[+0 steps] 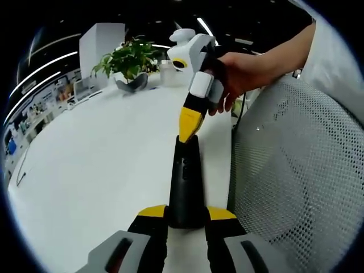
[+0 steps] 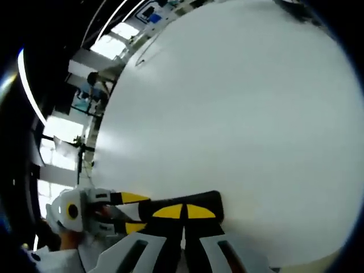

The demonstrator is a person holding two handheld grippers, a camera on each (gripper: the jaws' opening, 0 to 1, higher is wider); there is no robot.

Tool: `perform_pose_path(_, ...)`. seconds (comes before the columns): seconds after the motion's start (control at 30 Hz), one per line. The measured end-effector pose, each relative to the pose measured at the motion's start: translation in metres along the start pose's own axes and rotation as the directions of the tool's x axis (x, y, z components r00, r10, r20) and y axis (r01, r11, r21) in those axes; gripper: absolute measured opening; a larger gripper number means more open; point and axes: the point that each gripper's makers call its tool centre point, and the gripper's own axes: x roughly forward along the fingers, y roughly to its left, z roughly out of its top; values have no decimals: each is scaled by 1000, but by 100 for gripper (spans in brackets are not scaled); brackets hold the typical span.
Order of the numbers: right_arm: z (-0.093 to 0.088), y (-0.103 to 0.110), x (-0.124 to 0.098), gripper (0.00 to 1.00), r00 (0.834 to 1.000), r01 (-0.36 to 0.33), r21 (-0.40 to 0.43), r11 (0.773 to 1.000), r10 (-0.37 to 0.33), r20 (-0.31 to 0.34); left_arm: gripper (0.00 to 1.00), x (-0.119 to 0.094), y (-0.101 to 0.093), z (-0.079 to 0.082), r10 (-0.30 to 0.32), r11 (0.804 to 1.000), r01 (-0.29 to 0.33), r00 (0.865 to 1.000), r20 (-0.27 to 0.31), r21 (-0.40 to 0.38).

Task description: Press the specified remote control buttons in sequence, fully releasing each button before pressing the next.

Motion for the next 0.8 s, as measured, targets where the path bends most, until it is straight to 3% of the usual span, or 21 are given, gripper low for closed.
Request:
perform_pose_path(0.33,-1,-1,0,0,999,37,-34,999,-37,6,24,1,1,0,1,1000,-1,1000,1,0)
perform_pose_path(0.8,0,-4,1,0,1000,26,-17,1000,-26,10,25,1,0,0,2,1000,-2,1000,4,1)
